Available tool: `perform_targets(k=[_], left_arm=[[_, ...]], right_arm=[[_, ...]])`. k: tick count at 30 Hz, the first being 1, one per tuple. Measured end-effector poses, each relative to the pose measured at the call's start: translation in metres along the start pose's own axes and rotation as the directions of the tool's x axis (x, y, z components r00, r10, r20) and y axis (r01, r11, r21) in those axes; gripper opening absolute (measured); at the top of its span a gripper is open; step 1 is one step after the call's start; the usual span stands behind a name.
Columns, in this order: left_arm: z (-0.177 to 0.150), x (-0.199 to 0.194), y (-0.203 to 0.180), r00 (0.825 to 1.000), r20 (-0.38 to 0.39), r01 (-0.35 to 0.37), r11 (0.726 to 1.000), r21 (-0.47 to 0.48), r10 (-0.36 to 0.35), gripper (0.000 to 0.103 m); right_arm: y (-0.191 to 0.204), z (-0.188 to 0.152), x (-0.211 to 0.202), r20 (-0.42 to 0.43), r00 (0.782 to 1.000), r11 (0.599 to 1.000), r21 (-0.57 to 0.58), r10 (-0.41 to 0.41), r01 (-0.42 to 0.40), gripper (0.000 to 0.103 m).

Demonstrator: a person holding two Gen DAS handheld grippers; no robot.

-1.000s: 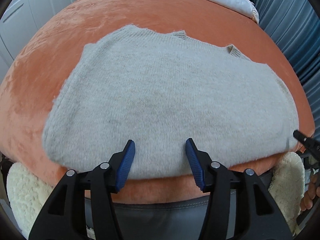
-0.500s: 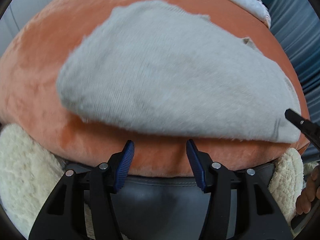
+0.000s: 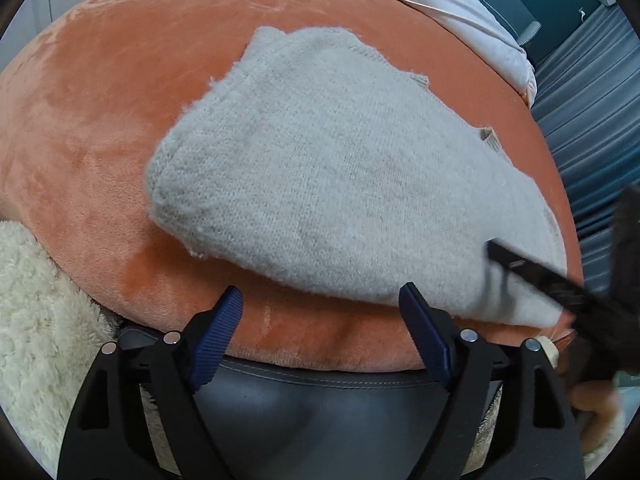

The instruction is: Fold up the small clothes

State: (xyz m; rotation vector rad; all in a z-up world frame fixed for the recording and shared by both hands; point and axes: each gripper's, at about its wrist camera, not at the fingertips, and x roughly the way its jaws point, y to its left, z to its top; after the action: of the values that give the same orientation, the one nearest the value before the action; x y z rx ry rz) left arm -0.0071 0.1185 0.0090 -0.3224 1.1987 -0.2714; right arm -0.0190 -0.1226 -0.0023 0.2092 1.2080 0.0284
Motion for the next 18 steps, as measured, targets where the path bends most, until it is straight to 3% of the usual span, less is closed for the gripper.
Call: perform_targets(k=[5,10,11,13,14,18], left_arm=[[0.012,-0.013,0.02,0.997,0.075,0.008,0.995,-0.101,0.0,0.089],[0.04,0.002,0.056,0.994,0.105,0.055,0.958,-0.283,-0.026,0.09],[0.043,0.005,0.06,0.994,0.102,0.067,0.948,-0.311,-0.037,0.086],[0.048,0.005,0.06,0.993,0.112,0.071,0.95,-0.305,-0.038,0.059],[0.054,0.004,0.054,0.992,0.103,0.095,0.959,-0.267,-0.069,0.025],[0.068,-0.024,0.022,0.982,0.15,0.144,0.974,-0.175,-0.118,0.022]], right_arm=[[0.01,0.005,-0.001,-0.001,1.0,0.999,-0.026,-0.031,0.031,0.024],[0.002,0.001,0.001,0.019,1.0,1.0,-0.004,0.004,-0.004,0.024],[0.002,-0.002,0.001,0.024,1.0,1.0,-0.002,0.006,-0.006,0.024],[0.002,-0.004,-0.001,0.029,1.0,1.0,-0.008,0.005,-0.005,0.023],[0.003,-0.004,-0.001,0.032,0.999,1.0,-0.012,0.004,-0.004,0.023],[0.001,-0.008,-0.002,0.054,0.998,1.0,-0.01,0.02,-0.02,0.023]])
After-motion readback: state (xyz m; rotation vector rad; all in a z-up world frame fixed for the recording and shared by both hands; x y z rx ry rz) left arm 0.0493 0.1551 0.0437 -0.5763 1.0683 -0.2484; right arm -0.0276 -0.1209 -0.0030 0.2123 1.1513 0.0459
